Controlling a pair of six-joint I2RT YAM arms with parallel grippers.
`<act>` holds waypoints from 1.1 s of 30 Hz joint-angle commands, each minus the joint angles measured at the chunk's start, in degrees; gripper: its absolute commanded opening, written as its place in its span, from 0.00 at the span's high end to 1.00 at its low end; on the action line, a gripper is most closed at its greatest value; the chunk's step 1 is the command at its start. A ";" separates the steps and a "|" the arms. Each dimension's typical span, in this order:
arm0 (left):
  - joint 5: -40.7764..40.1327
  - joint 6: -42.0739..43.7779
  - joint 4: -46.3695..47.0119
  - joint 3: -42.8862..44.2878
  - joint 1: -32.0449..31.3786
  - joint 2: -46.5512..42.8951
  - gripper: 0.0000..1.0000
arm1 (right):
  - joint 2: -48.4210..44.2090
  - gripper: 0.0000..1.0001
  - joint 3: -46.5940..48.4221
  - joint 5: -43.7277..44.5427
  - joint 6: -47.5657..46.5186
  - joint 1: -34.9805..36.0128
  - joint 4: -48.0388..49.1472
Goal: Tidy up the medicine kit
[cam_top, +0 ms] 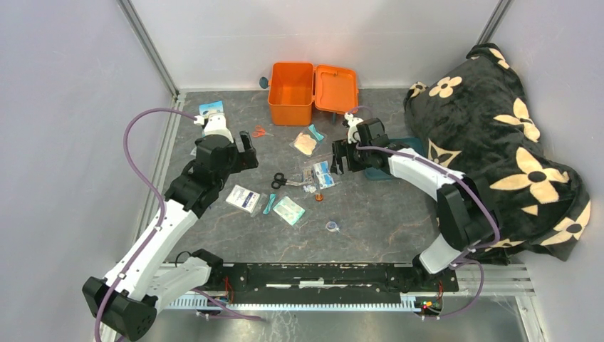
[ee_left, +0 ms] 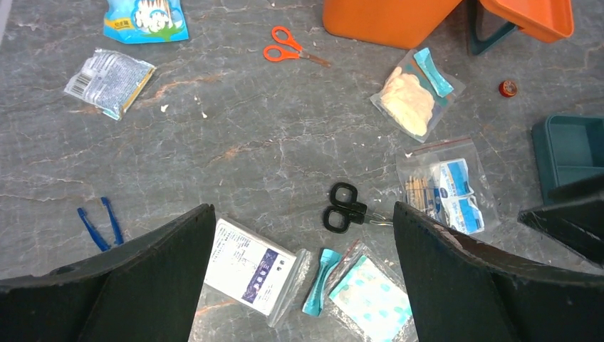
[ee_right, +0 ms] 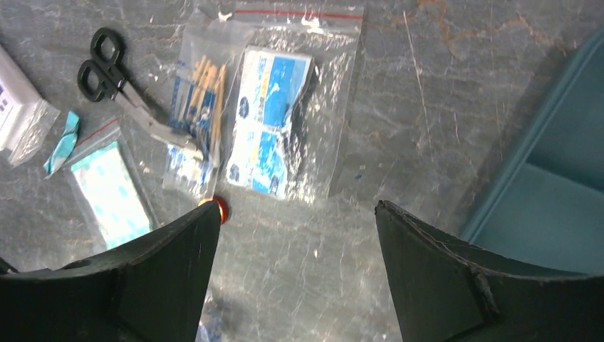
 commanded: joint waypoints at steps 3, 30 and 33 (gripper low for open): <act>3.37 -1.65 4.85 -2.93 -0.04 -1.72 0.00 | 6.17 0.14 4.56 0.10 -1.79 0.12 3.89; 3.39 1.65 6.61 -4.92 -0.05 0.27 0.00 | 18.69 0.51 9.11 -2.03 -0.14 0.10 5.55; 3.31 1.67 6.58 -4.81 -0.04 0.54 0.00 | 18.40 0.64 8.50 -2.09 0.65 0.10 6.74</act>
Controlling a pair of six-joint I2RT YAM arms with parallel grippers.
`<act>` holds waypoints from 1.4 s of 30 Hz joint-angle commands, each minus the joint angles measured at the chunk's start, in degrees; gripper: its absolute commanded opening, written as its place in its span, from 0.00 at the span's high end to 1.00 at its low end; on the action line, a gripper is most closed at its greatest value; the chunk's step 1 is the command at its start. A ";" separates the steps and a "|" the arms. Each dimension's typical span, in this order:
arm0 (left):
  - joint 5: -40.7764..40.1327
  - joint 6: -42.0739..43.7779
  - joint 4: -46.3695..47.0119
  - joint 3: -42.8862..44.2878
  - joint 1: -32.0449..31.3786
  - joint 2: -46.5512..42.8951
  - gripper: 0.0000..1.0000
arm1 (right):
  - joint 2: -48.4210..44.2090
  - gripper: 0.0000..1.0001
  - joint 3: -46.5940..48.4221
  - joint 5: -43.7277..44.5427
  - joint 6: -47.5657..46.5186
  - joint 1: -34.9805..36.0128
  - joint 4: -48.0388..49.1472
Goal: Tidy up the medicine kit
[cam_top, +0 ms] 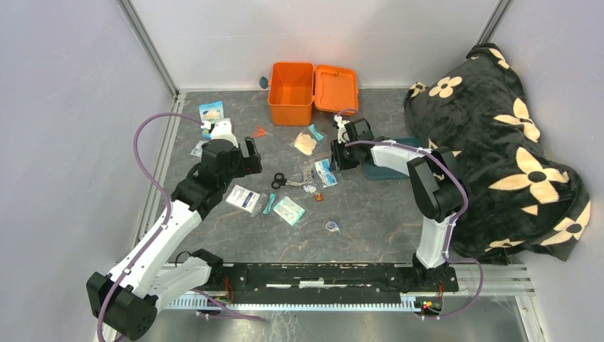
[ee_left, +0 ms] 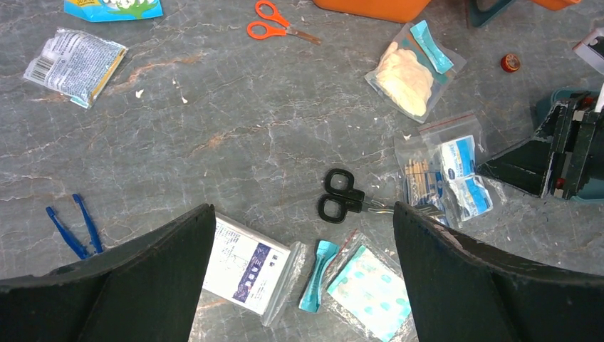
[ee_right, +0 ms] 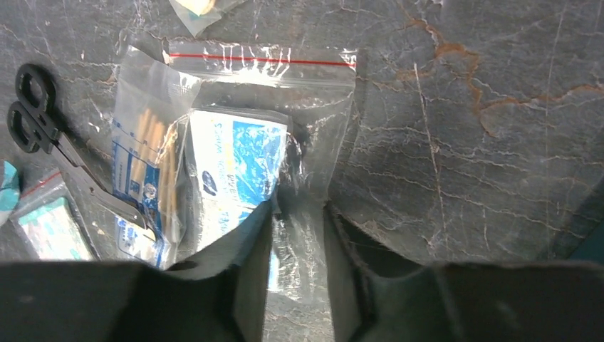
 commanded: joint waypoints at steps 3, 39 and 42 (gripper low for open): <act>0.03 1.58 2.19 0.55 -0.01 0.34 0.00 | -1.34 0.74 -0.88 0.46 1.73 0.08 3.96; 0.81 0.95 2.55 0.34 0.68 -0.40 0.00 | 14.62 1.00 48.01 3.70 10.46 -0.11 15.87; 0.86 0.97 2.47 0.29 0.75 -0.53 0.00 | 18.89 1.00 51.58 3.39 11.38 -0.15 20.71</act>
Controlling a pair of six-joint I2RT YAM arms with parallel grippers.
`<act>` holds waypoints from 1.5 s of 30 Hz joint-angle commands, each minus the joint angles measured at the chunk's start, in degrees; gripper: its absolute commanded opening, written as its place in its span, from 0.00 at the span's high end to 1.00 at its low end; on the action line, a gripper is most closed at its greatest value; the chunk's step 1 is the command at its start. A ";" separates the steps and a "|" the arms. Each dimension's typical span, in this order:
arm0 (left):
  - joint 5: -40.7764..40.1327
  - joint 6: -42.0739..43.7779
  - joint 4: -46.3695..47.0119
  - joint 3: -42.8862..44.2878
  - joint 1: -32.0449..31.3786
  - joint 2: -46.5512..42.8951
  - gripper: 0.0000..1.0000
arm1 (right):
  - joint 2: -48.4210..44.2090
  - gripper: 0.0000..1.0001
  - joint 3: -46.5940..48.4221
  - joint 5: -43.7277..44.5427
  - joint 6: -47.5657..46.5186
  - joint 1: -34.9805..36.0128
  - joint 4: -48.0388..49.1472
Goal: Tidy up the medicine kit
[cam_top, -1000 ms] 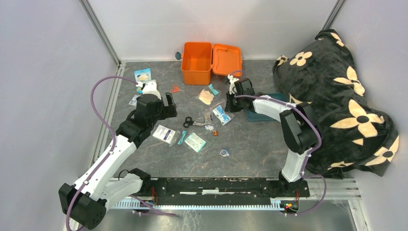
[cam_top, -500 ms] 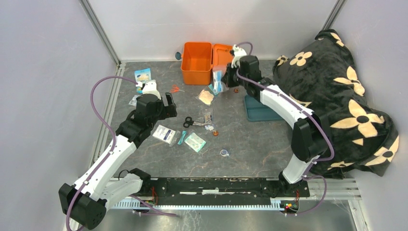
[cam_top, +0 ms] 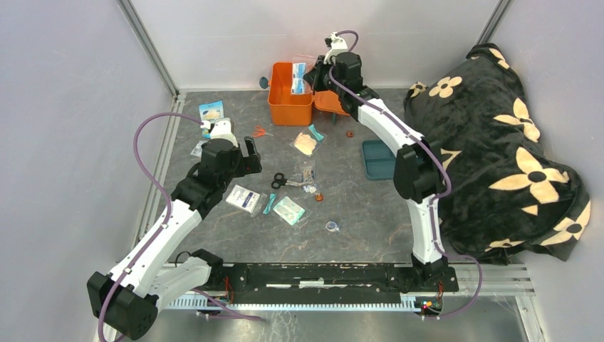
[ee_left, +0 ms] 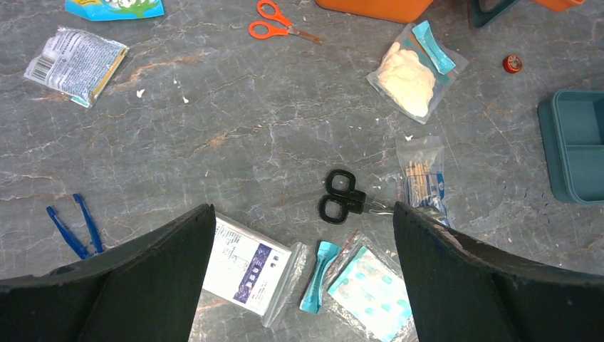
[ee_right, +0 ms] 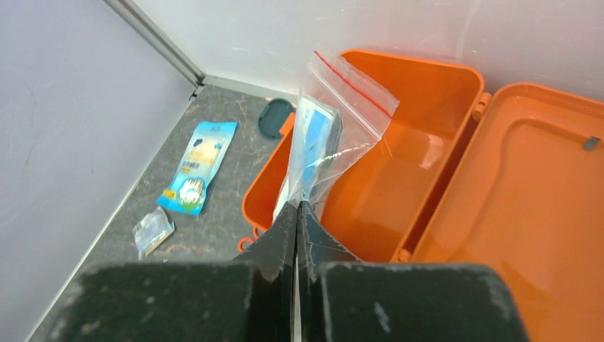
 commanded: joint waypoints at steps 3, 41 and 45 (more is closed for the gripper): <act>0.46 0.97 2.37 0.31 0.47 -0.89 0.00 | 7.49 1.00 7.69 0.37 3.17 -0.29 12.43; 5.44 -2.30 4.77 5.09 2.55 7.16 0.01 | -36.95 0.35 -46.47 7.16 3.10 -3.59 1.25; 8.90 -3.64 8.83 7.77 2.59 13.38 0.01 | -42.49 0.35 -55.54 5.24 3.19 -3.24 1.60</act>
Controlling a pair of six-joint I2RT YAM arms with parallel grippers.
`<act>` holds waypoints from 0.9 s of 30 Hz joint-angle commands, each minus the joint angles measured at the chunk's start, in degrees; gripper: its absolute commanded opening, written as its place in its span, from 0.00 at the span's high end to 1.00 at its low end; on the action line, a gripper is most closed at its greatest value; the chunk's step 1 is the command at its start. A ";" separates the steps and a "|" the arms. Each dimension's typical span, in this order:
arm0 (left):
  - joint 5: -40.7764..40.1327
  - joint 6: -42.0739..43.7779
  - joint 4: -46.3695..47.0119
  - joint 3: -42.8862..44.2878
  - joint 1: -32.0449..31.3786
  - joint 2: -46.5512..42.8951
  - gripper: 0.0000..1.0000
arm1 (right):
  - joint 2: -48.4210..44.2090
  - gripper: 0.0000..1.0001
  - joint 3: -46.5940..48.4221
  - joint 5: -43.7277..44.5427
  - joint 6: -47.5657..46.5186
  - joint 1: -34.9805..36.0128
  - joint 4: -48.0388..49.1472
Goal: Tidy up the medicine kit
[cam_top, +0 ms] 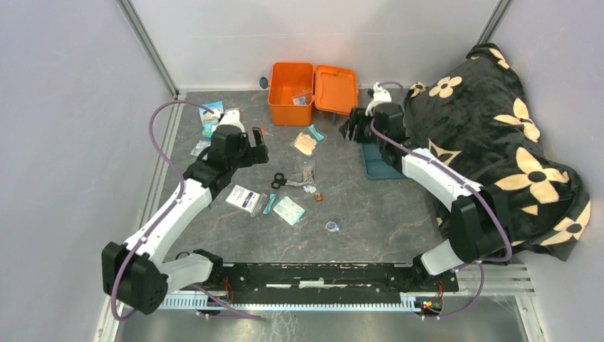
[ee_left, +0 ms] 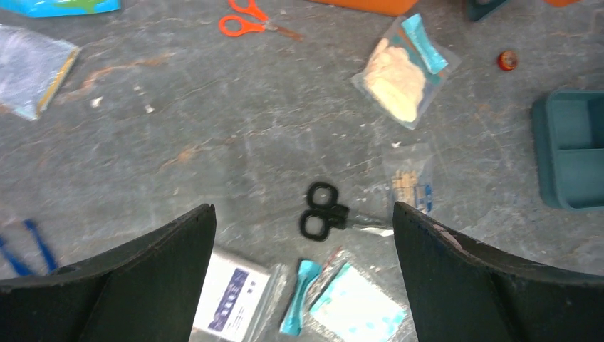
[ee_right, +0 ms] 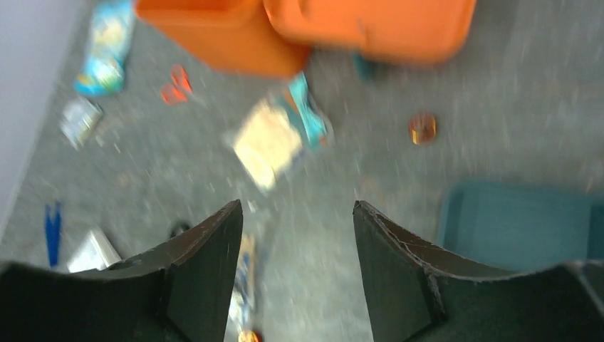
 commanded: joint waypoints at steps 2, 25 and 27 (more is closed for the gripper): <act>6.00 -4.92 9.60 5.14 0.18 7.45 0.01 | -9.16 0.35 -10.57 -1.12 1.03 0.37 0.00; 10.10 -3.87 31.40 23.73 -0.91 49.58 0.15 | -36.06 0.30 -30.04 -6.96 -5.15 0.30 -9.18; 9.55 -3.41 30.06 25.00 -0.88 51.06 0.15 | -36.34 0.30 -29.62 -6.91 -5.58 0.31 -9.63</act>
